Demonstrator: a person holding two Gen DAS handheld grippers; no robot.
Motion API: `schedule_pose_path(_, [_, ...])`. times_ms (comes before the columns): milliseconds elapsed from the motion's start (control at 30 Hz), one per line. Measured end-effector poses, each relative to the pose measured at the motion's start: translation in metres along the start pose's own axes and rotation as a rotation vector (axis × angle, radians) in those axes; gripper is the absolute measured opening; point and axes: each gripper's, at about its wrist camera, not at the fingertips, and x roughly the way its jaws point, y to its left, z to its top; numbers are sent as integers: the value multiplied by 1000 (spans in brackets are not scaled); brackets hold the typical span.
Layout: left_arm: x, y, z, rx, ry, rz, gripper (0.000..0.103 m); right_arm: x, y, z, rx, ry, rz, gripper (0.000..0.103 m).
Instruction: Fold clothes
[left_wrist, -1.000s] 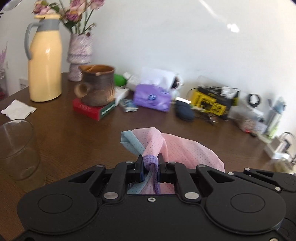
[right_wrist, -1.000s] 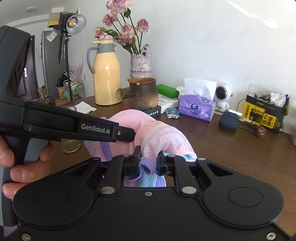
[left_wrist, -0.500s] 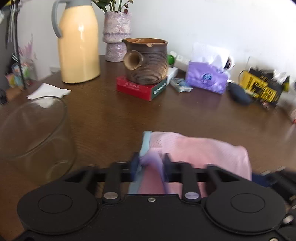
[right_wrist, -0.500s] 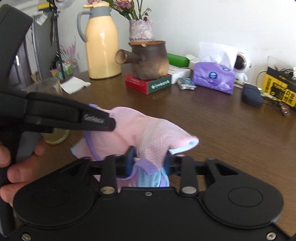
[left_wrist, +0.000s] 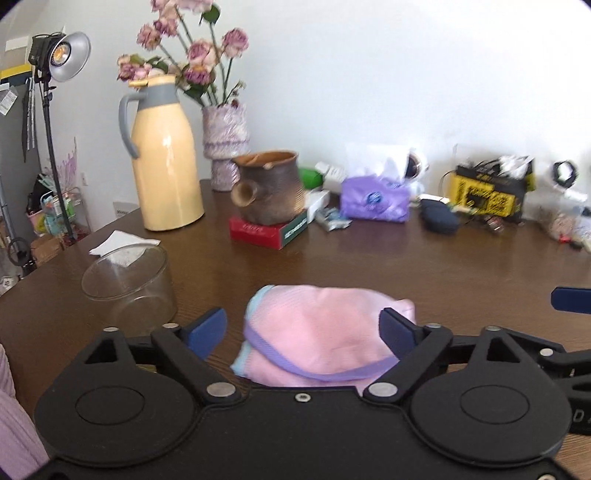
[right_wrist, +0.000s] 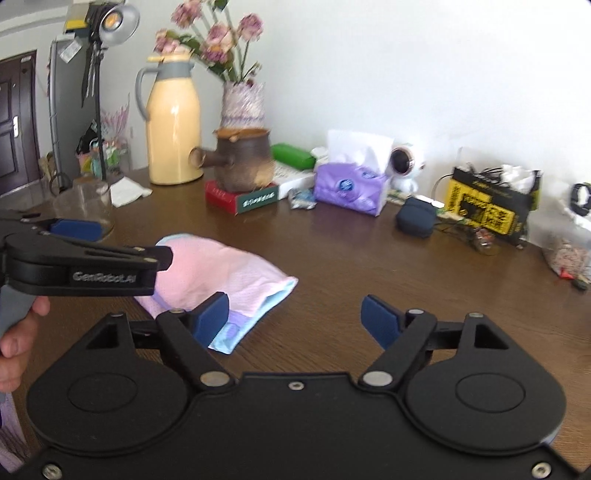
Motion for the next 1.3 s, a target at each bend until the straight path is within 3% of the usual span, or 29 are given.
schedule_pose_path(167, [-43,-37,-2,-10,-49,-55,99,-46,-53,-16,71,-13,-85,86])
schedule_pose_path(333, [-81,-76,-14,52,-80,-169,103,-87,-95,-42,108,-4,-155,86])
schedule_pose_path(467, [-116,-102,-32,75,-94,-231,103,-132,-125,-71,152,-8,-189,87])
schedule_pose_path(567, [-138,-114,-46,72,-101,-266,103,-166,-139,-93,229,-3,-161,87])
schedule_pose_path(733, [-180,-117,-65,77,-126,-336,103,-219,-131,-117,291,-23,-105,87])
schedule_pose_path(900, [-203,-121,-93,92,-141,-333,103,-269,-95,-149,196,-101,-128,90])
schedule_pose_path(1100, [-216,-124,-128,116,-98,-331,103,-295,-77,-178,142,-151,-135,90])
schedule_pose_path(1300, [-224,-122,-158,111,-33,-407,103,-306,-45,-203,13,-177,-134,91])
